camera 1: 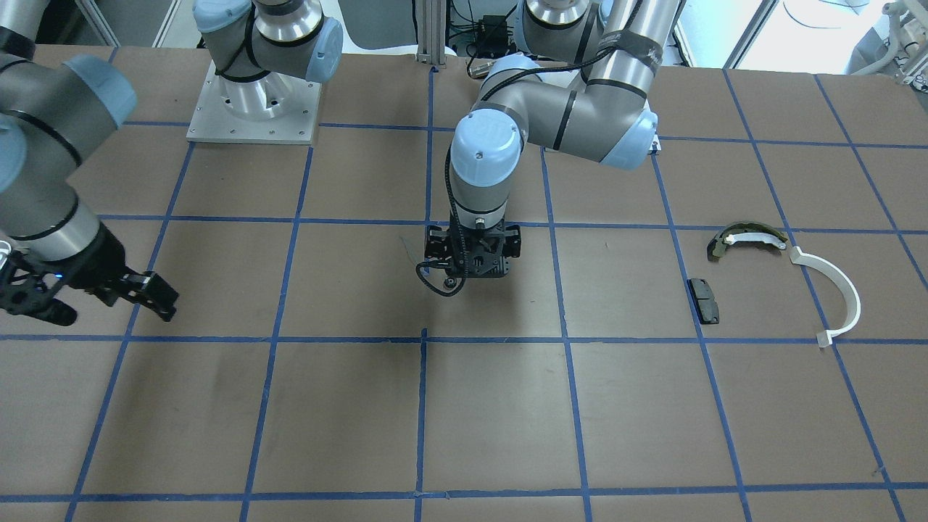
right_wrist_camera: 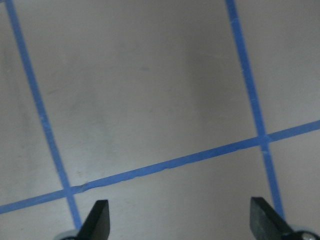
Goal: Place bearing gear from tray to pile
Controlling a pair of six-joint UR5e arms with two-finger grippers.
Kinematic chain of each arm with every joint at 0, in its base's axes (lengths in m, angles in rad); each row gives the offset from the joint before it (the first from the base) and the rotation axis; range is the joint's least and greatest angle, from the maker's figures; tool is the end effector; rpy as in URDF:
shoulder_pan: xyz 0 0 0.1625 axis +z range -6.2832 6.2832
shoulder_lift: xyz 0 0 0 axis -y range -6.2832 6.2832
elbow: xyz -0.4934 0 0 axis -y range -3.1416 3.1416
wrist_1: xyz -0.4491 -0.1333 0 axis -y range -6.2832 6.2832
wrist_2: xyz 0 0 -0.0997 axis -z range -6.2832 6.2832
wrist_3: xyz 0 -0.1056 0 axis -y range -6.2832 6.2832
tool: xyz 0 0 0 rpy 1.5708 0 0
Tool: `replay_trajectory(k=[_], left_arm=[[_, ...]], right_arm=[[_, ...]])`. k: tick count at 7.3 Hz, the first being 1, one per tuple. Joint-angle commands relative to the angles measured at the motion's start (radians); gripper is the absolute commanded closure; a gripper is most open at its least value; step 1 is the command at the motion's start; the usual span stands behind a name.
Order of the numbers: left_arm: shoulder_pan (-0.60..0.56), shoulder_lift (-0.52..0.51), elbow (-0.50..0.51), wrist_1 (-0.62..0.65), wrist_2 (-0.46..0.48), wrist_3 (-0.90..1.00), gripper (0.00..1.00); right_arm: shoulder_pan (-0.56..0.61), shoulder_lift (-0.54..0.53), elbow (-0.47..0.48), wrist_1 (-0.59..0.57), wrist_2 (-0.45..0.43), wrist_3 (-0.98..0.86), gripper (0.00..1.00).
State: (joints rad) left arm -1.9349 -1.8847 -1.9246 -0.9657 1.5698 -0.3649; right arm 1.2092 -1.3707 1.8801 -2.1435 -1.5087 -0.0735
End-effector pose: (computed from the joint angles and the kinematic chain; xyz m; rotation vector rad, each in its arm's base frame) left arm -0.3376 -0.5112 0.2421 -0.0013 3.1189 0.0918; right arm -0.0801 -0.6072 0.3282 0.4409 3.0609 -0.1163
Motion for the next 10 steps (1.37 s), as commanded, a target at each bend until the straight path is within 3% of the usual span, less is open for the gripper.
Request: replay_trajectory(k=[1,3,4,5,6,7,8,10], left_arm=[[-0.033,-0.072,-0.001,0.089,0.003,-0.017,0.0],[-0.033,-0.111,-0.01,0.136,0.009,-0.012,0.0],[-0.038,-0.125,-0.014,0.139,0.012,-0.02,0.0],[-0.041,-0.12,-0.016,0.143,0.012,-0.016,0.07],[-0.041,-0.122,-0.016,0.142,0.01,-0.019,0.65],[-0.041,-0.122,-0.016,0.142,0.009,-0.019,0.96],[-0.039,-0.122,-0.014,0.142,0.01,-0.019,1.0],[-0.027,-0.11,-0.001,0.142,0.01,-0.003,1.0]], right_arm=[[-0.175,0.005,-0.009,-0.016,-0.001,-0.106,0.0],[-0.247,0.047,-0.016,-0.158,-0.022,-0.302,0.0],[-0.294,0.105,-0.042,-0.168,-0.084,-0.365,0.0],[-0.316,0.169,-0.099,-0.168,-0.096,-0.516,0.0],[-0.339,0.22,-0.192,-0.167,-0.103,-0.599,0.0],[-0.374,0.261,-0.258,-0.156,-0.105,-0.687,0.0],[-0.384,0.312,-0.292,-0.167,-0.105,-0.804,0.0],[-0.436,0.366,-0.334,-0.167,-0.09,-0.832,0.0]])
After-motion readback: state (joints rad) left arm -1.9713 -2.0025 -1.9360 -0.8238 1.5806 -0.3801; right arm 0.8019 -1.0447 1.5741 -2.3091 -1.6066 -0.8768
